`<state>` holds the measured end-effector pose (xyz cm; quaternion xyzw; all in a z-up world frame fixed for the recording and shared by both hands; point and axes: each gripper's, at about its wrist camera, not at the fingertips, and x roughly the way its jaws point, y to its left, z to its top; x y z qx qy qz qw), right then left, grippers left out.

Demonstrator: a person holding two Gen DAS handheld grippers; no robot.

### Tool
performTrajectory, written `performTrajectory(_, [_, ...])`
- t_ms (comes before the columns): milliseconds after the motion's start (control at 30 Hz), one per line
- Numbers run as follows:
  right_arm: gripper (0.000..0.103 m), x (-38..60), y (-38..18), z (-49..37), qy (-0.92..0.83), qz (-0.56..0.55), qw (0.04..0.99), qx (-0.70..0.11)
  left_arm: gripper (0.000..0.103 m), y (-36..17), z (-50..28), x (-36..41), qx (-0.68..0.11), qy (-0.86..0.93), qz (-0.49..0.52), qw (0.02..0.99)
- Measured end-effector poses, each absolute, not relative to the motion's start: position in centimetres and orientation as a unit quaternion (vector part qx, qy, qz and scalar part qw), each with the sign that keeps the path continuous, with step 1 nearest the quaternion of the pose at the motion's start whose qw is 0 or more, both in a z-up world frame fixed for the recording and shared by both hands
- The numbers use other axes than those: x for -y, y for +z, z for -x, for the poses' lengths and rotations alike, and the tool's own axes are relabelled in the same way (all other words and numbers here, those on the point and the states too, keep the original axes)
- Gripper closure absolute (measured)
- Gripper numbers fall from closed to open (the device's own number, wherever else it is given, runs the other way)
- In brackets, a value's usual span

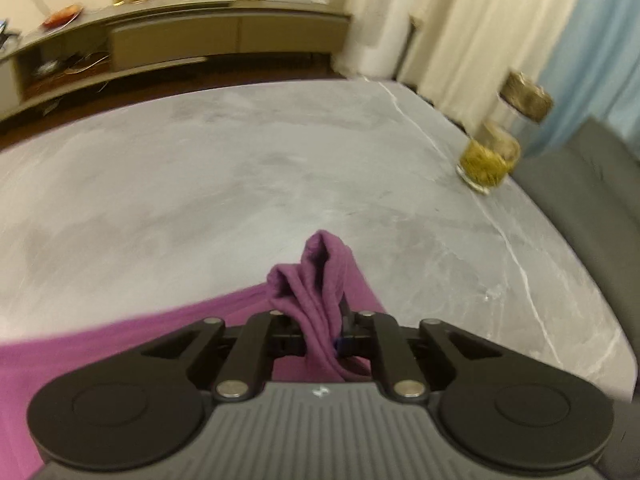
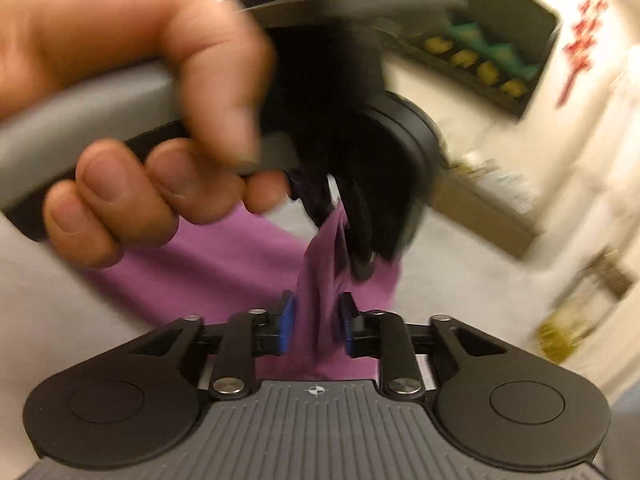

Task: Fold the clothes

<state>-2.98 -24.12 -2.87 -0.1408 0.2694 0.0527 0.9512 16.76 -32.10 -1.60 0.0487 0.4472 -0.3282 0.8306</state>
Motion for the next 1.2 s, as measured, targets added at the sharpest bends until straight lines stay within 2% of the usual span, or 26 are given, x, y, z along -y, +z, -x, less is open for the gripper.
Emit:
performTrajectory(33, [0.048, 25.0, -2.2, 3.3, 0.074, 0.104, 0.953, -0.274, 0.093, -1.8, -17.0, 30.8, -0.451, -0.324, -0.034, 0.831])
performTrajectory(167, [0.05, 28.1, -0.5, 3.6, 0.133, -0.034, 0.951, -0.277, 0.092, -3.4, -18.6, 28.2, -0.474, -0.32, -0.004, 0.82])
performTrajectory(200, [0.054, 28.5, -0.6, 3.1, 0.124, -0.051, 0.951, -0.279, 0.092, -3.7, -18.8, 28.1, -0.478, -0.321, 0.001, 0.818])
performTrajectory(233, [0.063, 28.8, -0.8, 2.5, 0.111, -0.064, 0.951, -0.283, 0.091, -3.9, -19.0, 28.2, -0.477, -0.322, 0.001, 0.817])
performTrajectory(300, [0.067, 28.7, -2.1, 1.4, 0.08, -0.068, 0.947, -0.304, 0.09, -3.8, -18.8, 28.2, -0.47, -0.321, 0.0, 0.822])
performTrajectory(433, [0.068, 28.2, -4.1, 0.8, 0.052, -0.059, 0.938, -0.337, 0.078, -3.7, -18.5, 27.7, -0.464, -0.311, 0.01, 0.83])
performTrajectory(533, [0.066, 28.3, -3.7, 1.2, 0.069, -0.064, 0.936, -0.339, 0.061, -3.6, -18.2, 27.3, -0.461, -0.308, 0.012, 0.832])
performTrajectory(633, [0.066, 27.6, -3.7, 1.2, 0.086, -0.058, 0.936, -0.337, 0.058, -3.6, -18.0, 26.9, -0.458, -0.305, 0.014, 0.835])
performTrajectory(700, [0.066, 26.8, -3.9, 1.0, 0.096, -0.047, 0.934, -0.34, 0.061, -3.6, -17.7, 26.5, -0.454, -0.304, 0.015, 0.837])
performTrajectory(733, [0.066, 26.5, -3.9, 1.1, 0.1, -0.047, 0.934, -0.34, 0.069, -3.6, -17.7, 26.4, -0.453, -0.304, 0.015, 0.838])
performTrajectory(767, [0.066, 26.4, -3.9, 1.2, 0.104, -0.05, 0.933, -0.34, 0.093, -3.4, -17.6, 26.1, -0.452, -0.305, 0.022, 0.838])
performTrajectory(900, [0.066, 25.7, -3.7, 1.7, 0.12, -0.06, 0.931, -0.338, 0.092, -3.2, -17.6, 25.2, -0.453, -0.303, 0.036, 0.838])
performTrajectory(1033, [0.065, 24.7, -3.8, 2.0, 0.134, -0.056, 0.93, -0.339, 0.087, -3.9, -17.6, 25.1, -0.463, -0.297, 0.017, 0.835])
performTrajectory(1200, [0.066, 25.6, -3.1, 2.5, 0.132, -0.089, 0.932, -0.327, 0.094, -2.8, -17.0, 24.4, -0.434, -0.305, 0.025, 0.848])
